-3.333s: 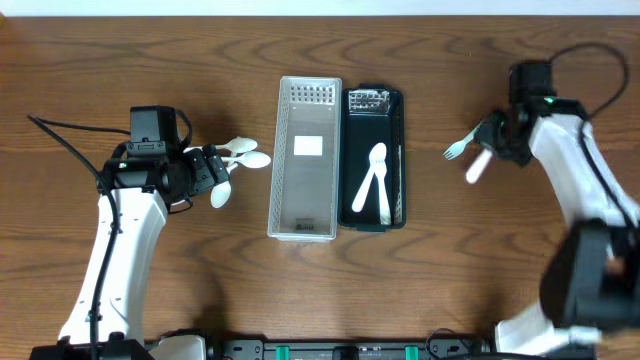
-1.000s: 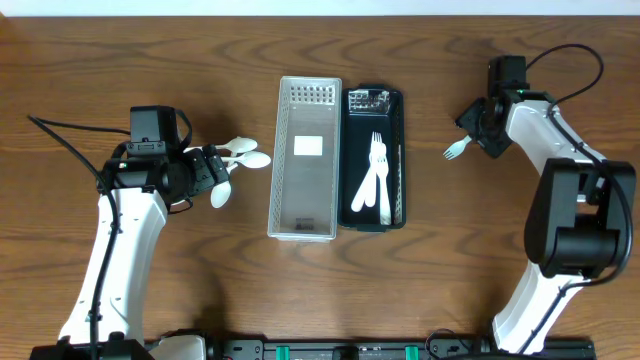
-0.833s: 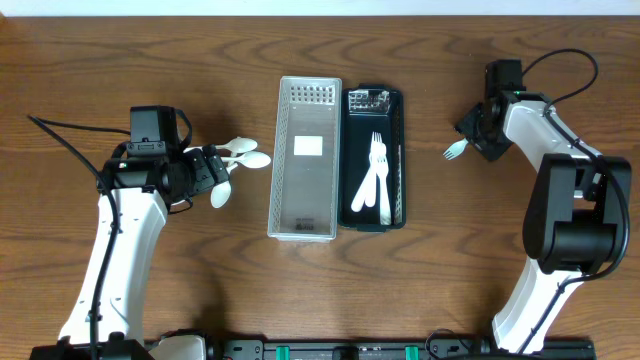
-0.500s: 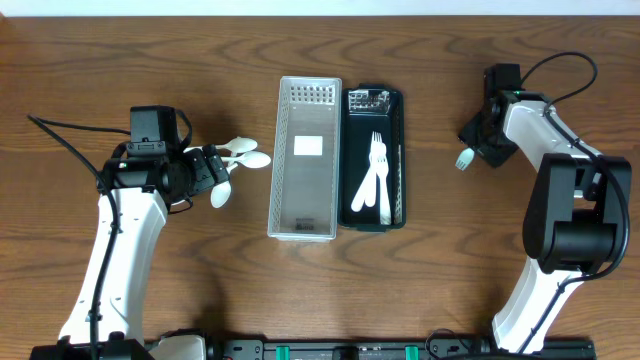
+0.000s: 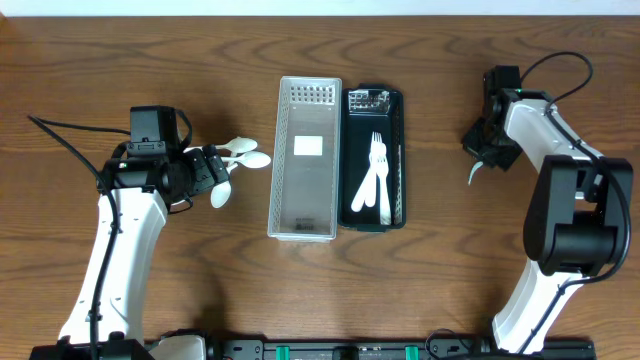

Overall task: Pack container
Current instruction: 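Grasp the last white fork with the right gripper, then place the fork into the black basket with the right gripper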

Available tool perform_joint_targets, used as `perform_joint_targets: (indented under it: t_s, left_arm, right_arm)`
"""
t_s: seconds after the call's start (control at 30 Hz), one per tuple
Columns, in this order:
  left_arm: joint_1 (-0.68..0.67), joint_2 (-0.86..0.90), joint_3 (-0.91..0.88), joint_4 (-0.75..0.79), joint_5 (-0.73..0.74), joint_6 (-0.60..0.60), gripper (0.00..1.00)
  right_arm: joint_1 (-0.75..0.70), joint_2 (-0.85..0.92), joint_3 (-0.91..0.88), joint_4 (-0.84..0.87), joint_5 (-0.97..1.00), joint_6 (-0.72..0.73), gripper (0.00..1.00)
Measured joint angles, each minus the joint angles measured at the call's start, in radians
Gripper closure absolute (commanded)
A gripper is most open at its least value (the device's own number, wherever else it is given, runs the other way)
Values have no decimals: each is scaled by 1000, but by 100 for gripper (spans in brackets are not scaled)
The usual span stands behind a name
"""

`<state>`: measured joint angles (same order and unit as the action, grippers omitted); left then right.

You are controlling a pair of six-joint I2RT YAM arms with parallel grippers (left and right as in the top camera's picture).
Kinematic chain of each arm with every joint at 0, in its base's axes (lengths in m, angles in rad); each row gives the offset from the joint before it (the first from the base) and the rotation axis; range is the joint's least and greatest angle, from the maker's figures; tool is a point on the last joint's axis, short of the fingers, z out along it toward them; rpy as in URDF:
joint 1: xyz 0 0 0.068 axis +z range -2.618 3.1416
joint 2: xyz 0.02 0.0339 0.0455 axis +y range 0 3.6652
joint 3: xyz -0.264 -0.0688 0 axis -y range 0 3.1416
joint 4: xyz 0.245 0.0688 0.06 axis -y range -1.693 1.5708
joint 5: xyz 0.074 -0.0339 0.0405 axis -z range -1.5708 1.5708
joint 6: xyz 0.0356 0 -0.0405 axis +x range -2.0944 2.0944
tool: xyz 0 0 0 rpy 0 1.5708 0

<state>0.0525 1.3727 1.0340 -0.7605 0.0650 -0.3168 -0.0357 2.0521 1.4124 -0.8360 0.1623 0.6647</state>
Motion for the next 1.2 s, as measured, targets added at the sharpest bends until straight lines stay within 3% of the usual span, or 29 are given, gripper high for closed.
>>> perform_joint_targets:
  t_s: [0.2, 0.4, 0.63, 0.7, 0.77, 0.87, 1.03, 1.2]
  left_arm:
    - [0, 0, 0, 0, 0, 0, 2]
    - [0, 0, 0, 0, 0, 0, 2]
    - [0, 0, 0, 0, 0, 0, 2]
    - [0, 0, 0, 0, 0, 0, 2]
    - [0, 0, 0, 0, 0, 0, 2]
    - [0, 0, 0, 0, 0, 0, 2]
    - [0, 0, 0, 0, 0, 0, 2]
    - [0, 0, 0, 0, 0, 0, 2]
  right_arm:
    - [95, -196, 28, -10, -15, -97, 95]
    - [283, -460, 85, 3, -37, -143, 96]
    - [468, -412, 42, -8, -44, -137, 98]
    - [505, -360, 5, -9, -47, -124, 89]
    - [541, -297, -26, -13, -55, -107, 65]
    - [583, -241, -43, 0, -58, -106, 43]
    - [623, -253, -18, -1, -60, -138, 23]
    - [586, -362, 43, -18, -61, -179, 12]
